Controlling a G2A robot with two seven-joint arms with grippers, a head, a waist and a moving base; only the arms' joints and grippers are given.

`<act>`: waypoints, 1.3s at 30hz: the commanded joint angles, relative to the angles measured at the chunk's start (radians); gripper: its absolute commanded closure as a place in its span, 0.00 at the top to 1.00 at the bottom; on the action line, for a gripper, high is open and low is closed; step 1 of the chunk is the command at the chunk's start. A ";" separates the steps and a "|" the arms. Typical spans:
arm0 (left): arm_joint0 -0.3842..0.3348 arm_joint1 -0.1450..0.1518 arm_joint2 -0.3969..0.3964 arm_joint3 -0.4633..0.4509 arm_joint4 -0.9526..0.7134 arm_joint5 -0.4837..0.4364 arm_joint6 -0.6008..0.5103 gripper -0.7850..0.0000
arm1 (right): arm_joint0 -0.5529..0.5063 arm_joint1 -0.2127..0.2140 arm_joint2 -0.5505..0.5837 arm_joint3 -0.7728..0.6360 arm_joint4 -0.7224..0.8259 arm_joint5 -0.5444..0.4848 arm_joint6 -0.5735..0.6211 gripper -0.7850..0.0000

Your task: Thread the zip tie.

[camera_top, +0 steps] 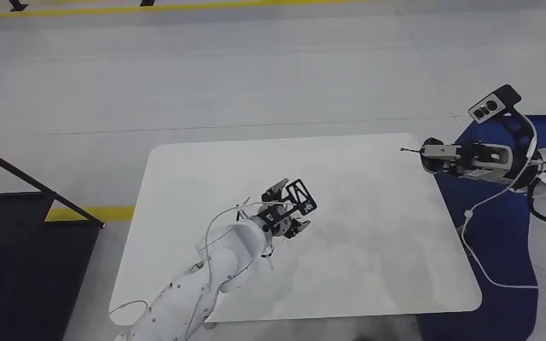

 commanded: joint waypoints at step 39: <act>-0.469 -0.173 0.125 0.408 -0.693 0.533 -0.781 1.00 | 0.000 0.000 0.000 0.000 0.000 0.000 0.000 0.00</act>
